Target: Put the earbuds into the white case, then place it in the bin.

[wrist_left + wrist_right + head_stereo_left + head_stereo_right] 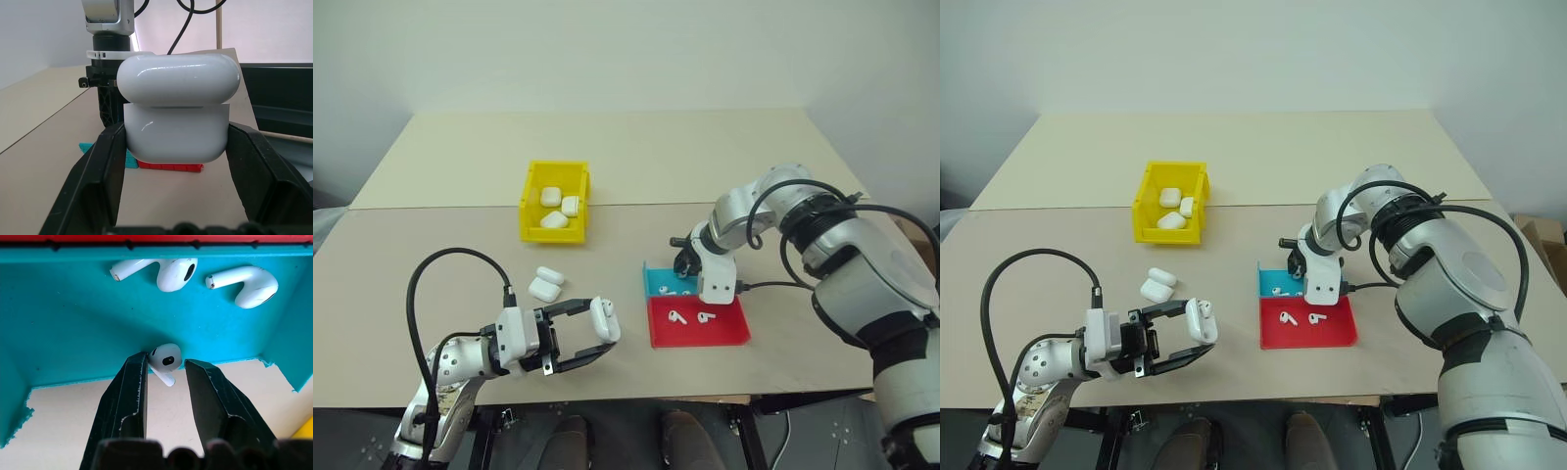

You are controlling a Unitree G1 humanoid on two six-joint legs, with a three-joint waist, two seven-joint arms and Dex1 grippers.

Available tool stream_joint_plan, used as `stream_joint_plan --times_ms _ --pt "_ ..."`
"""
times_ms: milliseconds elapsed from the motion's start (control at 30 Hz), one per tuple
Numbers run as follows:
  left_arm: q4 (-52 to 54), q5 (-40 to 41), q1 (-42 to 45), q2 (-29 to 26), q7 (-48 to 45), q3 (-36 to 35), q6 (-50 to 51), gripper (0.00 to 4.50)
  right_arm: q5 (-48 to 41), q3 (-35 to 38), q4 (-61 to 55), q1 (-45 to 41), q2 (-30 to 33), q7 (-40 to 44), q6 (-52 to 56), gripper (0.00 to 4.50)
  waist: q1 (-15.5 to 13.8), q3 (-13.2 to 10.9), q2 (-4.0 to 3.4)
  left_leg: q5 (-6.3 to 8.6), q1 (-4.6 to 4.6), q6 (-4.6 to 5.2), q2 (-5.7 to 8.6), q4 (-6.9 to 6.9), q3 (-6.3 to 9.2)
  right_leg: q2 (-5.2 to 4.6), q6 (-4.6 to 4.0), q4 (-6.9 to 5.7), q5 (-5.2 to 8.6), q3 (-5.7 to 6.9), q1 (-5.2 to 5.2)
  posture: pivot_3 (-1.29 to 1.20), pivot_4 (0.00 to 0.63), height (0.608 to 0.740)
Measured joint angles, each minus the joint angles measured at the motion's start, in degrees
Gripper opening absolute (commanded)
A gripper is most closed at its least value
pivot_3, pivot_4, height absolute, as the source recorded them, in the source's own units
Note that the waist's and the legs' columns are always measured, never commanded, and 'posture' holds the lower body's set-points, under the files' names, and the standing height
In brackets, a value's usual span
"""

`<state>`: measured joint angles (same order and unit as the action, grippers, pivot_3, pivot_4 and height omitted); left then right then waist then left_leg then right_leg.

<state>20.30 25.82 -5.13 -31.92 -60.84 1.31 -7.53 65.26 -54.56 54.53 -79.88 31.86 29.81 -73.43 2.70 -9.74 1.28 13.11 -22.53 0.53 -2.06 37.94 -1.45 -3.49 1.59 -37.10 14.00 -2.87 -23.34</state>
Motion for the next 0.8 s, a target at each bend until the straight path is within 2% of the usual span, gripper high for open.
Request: stream_joint_plan --times_ms 800 --pt "0.0 -0.1 0.1 0.0 0.0 0.0 0.0 2.77 2.5 -1.3 -0.2 -0.5 0.2 -2.7 -0.7 1.61 0.0 0.0 0.00 0.00 0.15 0.00 0.00 -0.07 -0.08 0.01 -0.03 0.00 0.02 -0.09 0.08 0.00 0.150 0.740"
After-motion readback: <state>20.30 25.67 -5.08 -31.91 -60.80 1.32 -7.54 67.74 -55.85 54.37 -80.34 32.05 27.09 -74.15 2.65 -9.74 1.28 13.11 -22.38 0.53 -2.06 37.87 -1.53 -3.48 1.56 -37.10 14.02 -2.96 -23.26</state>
